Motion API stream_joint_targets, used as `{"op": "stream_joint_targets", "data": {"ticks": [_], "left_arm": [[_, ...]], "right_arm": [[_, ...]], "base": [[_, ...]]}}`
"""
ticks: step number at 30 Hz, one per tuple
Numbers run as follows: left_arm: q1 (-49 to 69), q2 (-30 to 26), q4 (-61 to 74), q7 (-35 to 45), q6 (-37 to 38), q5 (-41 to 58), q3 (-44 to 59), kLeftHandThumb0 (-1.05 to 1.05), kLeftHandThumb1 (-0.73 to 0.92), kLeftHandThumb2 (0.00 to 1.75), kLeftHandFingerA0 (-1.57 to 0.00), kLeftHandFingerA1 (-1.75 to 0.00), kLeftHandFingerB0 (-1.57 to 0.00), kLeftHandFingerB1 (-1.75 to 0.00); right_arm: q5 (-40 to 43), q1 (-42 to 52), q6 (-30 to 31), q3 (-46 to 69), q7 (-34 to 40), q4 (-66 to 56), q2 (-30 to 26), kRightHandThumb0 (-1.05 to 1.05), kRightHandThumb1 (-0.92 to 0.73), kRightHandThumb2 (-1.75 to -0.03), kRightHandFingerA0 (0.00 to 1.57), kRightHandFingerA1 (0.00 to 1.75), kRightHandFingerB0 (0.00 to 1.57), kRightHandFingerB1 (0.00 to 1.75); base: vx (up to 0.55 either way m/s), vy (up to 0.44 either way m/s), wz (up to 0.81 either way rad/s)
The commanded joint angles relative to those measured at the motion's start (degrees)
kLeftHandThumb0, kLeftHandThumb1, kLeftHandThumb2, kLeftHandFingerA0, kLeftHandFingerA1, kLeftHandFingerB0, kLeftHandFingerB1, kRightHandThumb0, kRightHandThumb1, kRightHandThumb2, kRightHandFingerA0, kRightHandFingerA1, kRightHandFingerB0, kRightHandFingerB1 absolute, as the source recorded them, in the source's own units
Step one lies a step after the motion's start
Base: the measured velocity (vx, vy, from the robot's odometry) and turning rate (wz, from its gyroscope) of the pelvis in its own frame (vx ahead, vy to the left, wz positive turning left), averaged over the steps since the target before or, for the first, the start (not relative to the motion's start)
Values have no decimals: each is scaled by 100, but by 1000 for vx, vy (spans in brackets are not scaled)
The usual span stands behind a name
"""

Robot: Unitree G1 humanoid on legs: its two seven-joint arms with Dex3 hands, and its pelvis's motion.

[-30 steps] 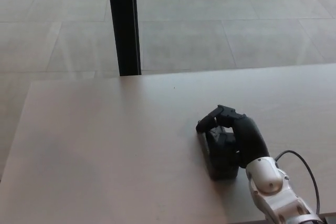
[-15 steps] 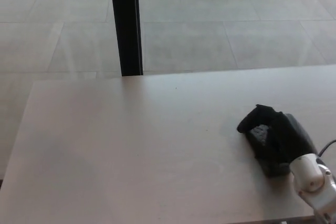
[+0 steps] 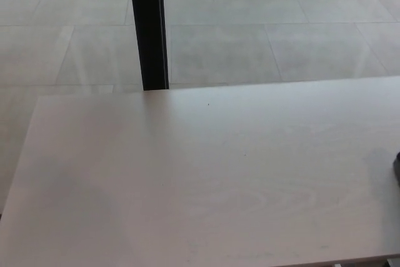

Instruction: The robot uses its right hand to hold the eraser kept in the middle of the desk and use it to wipe the desk by swiping its surface twice

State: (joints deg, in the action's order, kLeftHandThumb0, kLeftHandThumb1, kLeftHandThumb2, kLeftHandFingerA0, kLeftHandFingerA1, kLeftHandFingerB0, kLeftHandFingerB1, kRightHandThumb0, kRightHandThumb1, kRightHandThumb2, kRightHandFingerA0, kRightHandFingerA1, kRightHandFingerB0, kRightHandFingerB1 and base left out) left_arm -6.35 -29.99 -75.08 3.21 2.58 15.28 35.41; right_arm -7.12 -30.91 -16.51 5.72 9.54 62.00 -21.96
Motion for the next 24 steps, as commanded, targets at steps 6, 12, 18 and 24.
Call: {"op": "stream_joint_targets", "data": {"ticks": [6, 12, 18, 24], "left_arm": [[35, -149, -1, -55, 57, 82, -14, -43, 74, 62, -74, -67, -57, -55], [-31, -161, 4, -148, 27, 31, -112, -46, 75, 62, -77, -68, -56, -54], [-60, -181, 12, -144, 39, 63, -144, -47, 74, 62, -76, -66, -56, -53], [-75, -186, 32, -125, 58, 78, -140, -46, 75, 62, -79, -69, -63, -56]], "right_arm": [[261, 433, 290, 355, -251, 303, -262, -42, -57, -95, 114, 138, 79, 116], [316, 336, 176, 330, -261, 216, 18, -28, -67, -75, 82, 175, 64, 153], [140, -10, 321, -135, -230, -134, 769, -31, -71, -70, 80, 175, 63, 155], [-23, -256, 443, -591, -73, -194, 1505, -31, -59, -91, 86, 175, 65, 167]], "base": [[0, 0, 0], [0, 0, 0], [0, 0, 0], [0, 0, 0]]}}
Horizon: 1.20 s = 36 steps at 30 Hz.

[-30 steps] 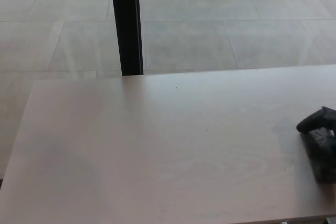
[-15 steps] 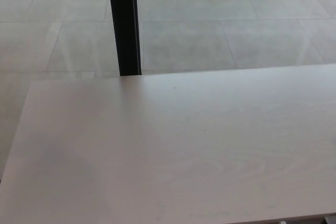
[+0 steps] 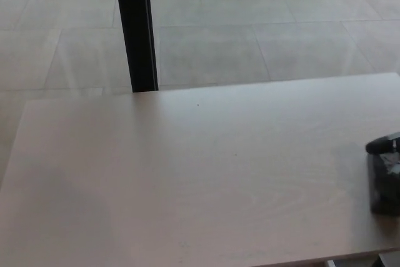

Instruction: The robot uses its right hand to hold the eraser kept in the middle of the desk and use it to wipe the desk by swiping its surface twice

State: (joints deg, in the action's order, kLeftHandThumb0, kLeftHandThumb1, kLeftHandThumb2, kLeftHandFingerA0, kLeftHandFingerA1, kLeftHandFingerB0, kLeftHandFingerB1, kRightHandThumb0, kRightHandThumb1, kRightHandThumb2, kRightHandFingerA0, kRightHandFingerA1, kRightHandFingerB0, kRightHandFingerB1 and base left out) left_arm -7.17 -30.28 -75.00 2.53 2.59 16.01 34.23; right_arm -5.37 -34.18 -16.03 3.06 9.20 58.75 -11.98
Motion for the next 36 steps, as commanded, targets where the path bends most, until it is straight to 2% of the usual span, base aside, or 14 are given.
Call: {"op": "stream_joint_targets", "data": {"ticks": [1, 3, 4, 8, 9, 10, 11, 14, 17, 23, 28, 33, 35, 36], "left_arm": [[6, -156, 25, -57, 57, 5, -23, -46, 75, 62, -79, -69, -63, -56], [-2, -166, 15, -47, 66, 25, -2, -45, 74, 62, -79, -68, -63, -55], [-20, -172, 1, -35, 42, 50, 23, -45, 73, 62, -79, -67, -63, -56], [-54, -168, 5, -100, 52, 17, -7, -46, 72, 61, -82, -69, -66, -59], [-48, -170, 5, -32, 63, 51, 21, -45, 73, 61, -80, -68, -61, -56], [-60, -171, 10, -59, 46, 47, 16, -45, 73, 61, -80, -69, -61, -56], [-63, -170, 12, -74, 46, 43, 13, -46, 73, 61, -82, -69, -62, -56], [-120, -152, 15, -113, 35, 26, -11, -46, 73, 61, -82, -70, -62, -56], [-143, -170, 13, -71, 40, -3, -47, -47, 74, 62, -80, -69, -60, -56], [-226, -206, 1, -120, 8, 36, -32, -47, 73, 62, -79, -70, -62, -57], [-220, -221, 38, -119, 61, -40, -138, -48, 76, 62, -77, -70, -61, -57], [-228, -204, 43, -97, 60, 32, -105, -48, 74, 62, -78, -72, -64, -58], [-239, -193, 25, -150, 37, 33, -99, -47, 74, 62, -80, -73, -65, -58], [-255, -190, 39, -120, 24, 56, -86, -48, 75, 62, -78, -71, -61, -57]], "right_arm": [[-189, 67, 398, -336, -32, 131, 504, -31, -59, -91, 86, 175, 65, 167], [-348, 59, 476, -566, 159, 110, 824, -35, -61, -89, 86, 175, 66, 165], [-363, 90, 484, -628, 171, 69, 915, -36, -66, -79, 83, 175, 65, 163], [-274, 241, 184, -785, -41, -50, 1255, -31, -66, -85, 84, 175, 69, 160], [-418, 392, 245, -1043, -56, -235, 1501, -34, -64, -84, 84, 175, 71, 162], [-591, 531, 263, -1284, -28, -431, 1558, -34, -69, -75, 80, 175, 65, 162], [-625, 574, 216, -1363, -36, -472, 1566, -32, -68, -78, 82, 175, 60, 171], [-803, 766, 51, -1727, -72, -641, 1577, -34, -72, -79, 86, 175, 64, 172], [-877, 963, 28, -2014, -92, -787, 1645, -33, -73, -82, 84, 175, 68, 162], [-788, 1155, 185, -2217, -128, -1060, 1785, -35, -73, -78, 81, 175, 67, 160], [-752, 1341, 14, -2368, -389, -1154, 1869, -38, -79, -72, 84, 175, 69, 163], [-905, 1401, 78, -2555, -326, -1330, 1692, -37, -82, -69, 82, 175, 69, 157], [-867, 1272, 451, -2416, -295, -1424, 1554, -36, -82, -66, 76, 175, 63, 162], [-903, 1197, 320, -2385, -236, -1330, 1462, -34, -80, -70, 78, 175, 67, 158]], "base": [[0, 0, 0], [0, 0, 0], [0, 0, 0], [0, 0, 0], [0, 0, 0], [0, 0, 0], [0, 0, 0], [0, 0, 0], [0, 0, 0], [0, 0, 0], [0, 0, 0], [0, 0, 0], [0, 0, 0], [0, 0, 0]]}}
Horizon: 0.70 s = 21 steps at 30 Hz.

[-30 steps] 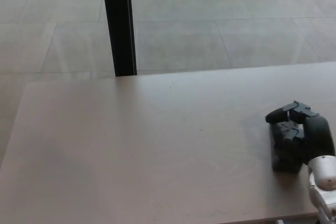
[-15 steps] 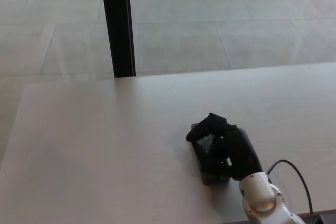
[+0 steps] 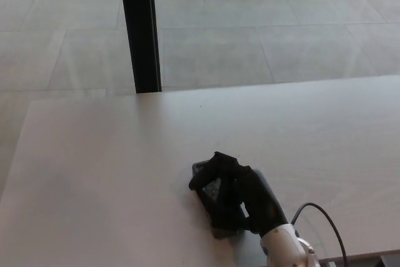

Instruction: The robot uses its right hand to hold the eraser kept in the middle of the desk and use it to wipe the desk by swiping its surface twice

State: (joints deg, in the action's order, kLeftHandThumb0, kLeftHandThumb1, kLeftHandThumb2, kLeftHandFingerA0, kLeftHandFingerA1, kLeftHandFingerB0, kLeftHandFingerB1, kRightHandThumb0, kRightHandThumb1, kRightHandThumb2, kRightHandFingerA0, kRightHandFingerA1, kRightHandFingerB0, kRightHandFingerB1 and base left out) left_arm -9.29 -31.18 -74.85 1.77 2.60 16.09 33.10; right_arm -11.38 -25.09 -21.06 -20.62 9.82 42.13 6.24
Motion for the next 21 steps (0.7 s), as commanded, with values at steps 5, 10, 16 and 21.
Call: {"op": "stream_joint_targets", "data": {"ticks": [5, 10, 16, 21], "left_arm": [[-33, -93, 11, -92, 98, -16, -27, -48, 74, 62, -80, -69, -62, -57], [13, -98, 14, -99, 97, 13, 4, -47, 75, 62, -80, -69, -62, -57], [28, -68, 8, -123, 69, 56, 44, -46, 74, 62, -83, -72, -60, -57], [36, -54, -15, -95, 65, 137, 162, -47, 73, 61, -80, -72, -58, -57]], "right_arm": [[-305, -52, 1155, 335, 89, 553, -678, -38, -79, -66, 73, 175, 63, 158], [47, -253, 1027, 955, 296, 757, -1029, -39, -76, -79, 89, 175, 65, 161], [405, -384, 820, 1735, 118, 926, -1215, -35, -64, -92, 95, 175, 63, 172], [531, -346, 645, 2140, -59, 965, -1411, -35, -69, -83, 96, 175, 65, 172]], "base": [[0, 0, 0], [0, 0, 0], [0, 0, 0], [0, 0, 0]]}}
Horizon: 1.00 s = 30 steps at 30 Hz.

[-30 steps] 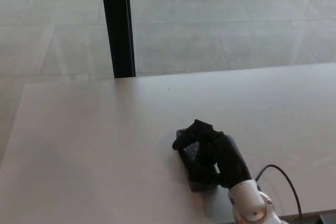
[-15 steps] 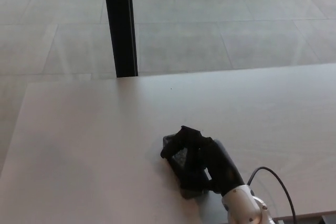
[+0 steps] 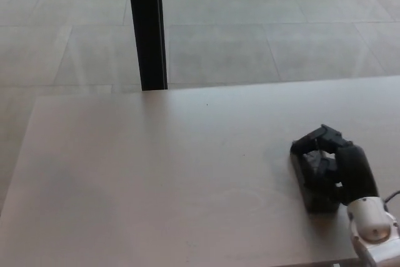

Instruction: The robot uses its right hand to hold the eraser kept in the middle of the desk and use it to wipe the desk by swiping its surface twice

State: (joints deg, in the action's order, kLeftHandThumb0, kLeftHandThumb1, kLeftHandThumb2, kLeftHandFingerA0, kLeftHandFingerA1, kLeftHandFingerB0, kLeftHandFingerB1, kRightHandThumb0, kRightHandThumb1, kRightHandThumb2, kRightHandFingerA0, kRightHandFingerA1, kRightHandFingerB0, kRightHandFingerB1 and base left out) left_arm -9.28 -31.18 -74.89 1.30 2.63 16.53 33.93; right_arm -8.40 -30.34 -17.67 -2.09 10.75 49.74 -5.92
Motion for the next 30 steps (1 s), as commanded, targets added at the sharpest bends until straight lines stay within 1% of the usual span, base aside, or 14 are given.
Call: {"op": "stream_joint_targets", "data": {"ticks": [1, 9, 10, 11, 12, 13, 14, 15, 24, 25, 26, 27, 28, 30], "left_arm": [[44, -52, 12, -43, 68, 83, 72, -47, 72, 61, -80, -70, -56, -56], [37, -15, 0, -256, 75, 158, 171, -47, 72, 61, -78, -73, -57, -57], [37, -9, -4, -282, 82, 153, 176, -47, 72, 61, -81, -75, -59, -58], [43, -2, -8, -311, 99, 129, 168, -47, 72, 61, -81, -75, -59, -58], [43, -3, -5, -307, 97, 133, 175, -47, 73, 61, -79, -78, -57, -59], [44, -5, -3, -300, 94, 141, 185, -47, 73, 61, -79, -78, -57, -59], [55, -26, -1, -289, 87, 129, 179, -48, 73, 62, -78, -77, -55, -58], [55, -18, -3, -280, 87, 180, 232, -47, 72, 61, -79, -79, -54, -59], [103, -21, 10, -224, 69, 228, 346, -46, 73, 61, -73, -76, -53, -59], [102, -30, 9, -255, 63, 180, 316, -47, 73, 61, -75, -74, -54, -59], [102, -31, 12, -268, 71, 157, 300, -47, 73, 61, -76, -75, -54, -59], [90, -36, 6, -277, 53, 165, 310, -47, 72, 61, -76, -74, -54, -58], [86, -30, 4, -265, 44, 187, 329, -46, 73, 61, -73, -73, -51, -57], [92, -17, 0, -319, 65, 148, 300, -48, 71, 61, -76, -72, -54, -58]], "right_arm": [[291, 215, 272, 413, -204, 234, -336, -33, -68, -85, 93, 175, 64, 171], [483, 392, 484, 1030, -240, 323, -945, -33, -70, -78, 89, 175, 71, 155], [484, 419, 398, 1072, -248, 362, -994, -39, -56, -101, 115, 134, 94, 121], [500, 447, 259, 1121, -271, 409, -1040, -39, -56, -101, 115, 134, 94, 121], [522, 456, 287, 1190, -241, 463, -1098, -34, -65, -81, 93, 175, 76, 154], [557, 473, 335, 1287, -190, 539, -1185, -34, -65, -81, 93, 175, 76, 154], [615, 465, 313, 1372, -238, 645, -1254, -44, -54, -100, 118, 137, 92, 121], [649, 505, 265, 1457, -242, 715, -1332, -31, -67, -77, 92, 175, 70, 153], [1009, 820, 123, 2149, -233, 1167, -1761, -33, -71, -63, 92, 175, 60, 149], [1038, 804, 142, 2198, -189, 1211, -1764, -41, -54, -95, 122, 140, 81, 112], [1084, 811, 180, 2251, -206, 1241, -1780, -40, -57, -97, 121, 139, 82, 113], [1168, 827, 245, 2325, -243, 1211, -1767, -27, -71, -73, 91, 175, 71, 138], [1211, 847, 232, 2371, -230, 1198, -1743, -21, -64, -84, 116, 169, 77, 127], [1256, 877, 177, 2443, -228, 1221, -1694, -28, -70, -73, 92, 175, 71, 140]], "base": [[0, 0, 0], [0, 0, 0], [0, 0, 0], [0, 0, 0], [0, 0, 0], [0, 0, 0], [0, 0, 0], [0, 0, 0], [0, 0, 0], [0, 0, 0], [0, 0, 0], [0, 0, 0], [0, 0, 0], [0, 0, 0]]}}
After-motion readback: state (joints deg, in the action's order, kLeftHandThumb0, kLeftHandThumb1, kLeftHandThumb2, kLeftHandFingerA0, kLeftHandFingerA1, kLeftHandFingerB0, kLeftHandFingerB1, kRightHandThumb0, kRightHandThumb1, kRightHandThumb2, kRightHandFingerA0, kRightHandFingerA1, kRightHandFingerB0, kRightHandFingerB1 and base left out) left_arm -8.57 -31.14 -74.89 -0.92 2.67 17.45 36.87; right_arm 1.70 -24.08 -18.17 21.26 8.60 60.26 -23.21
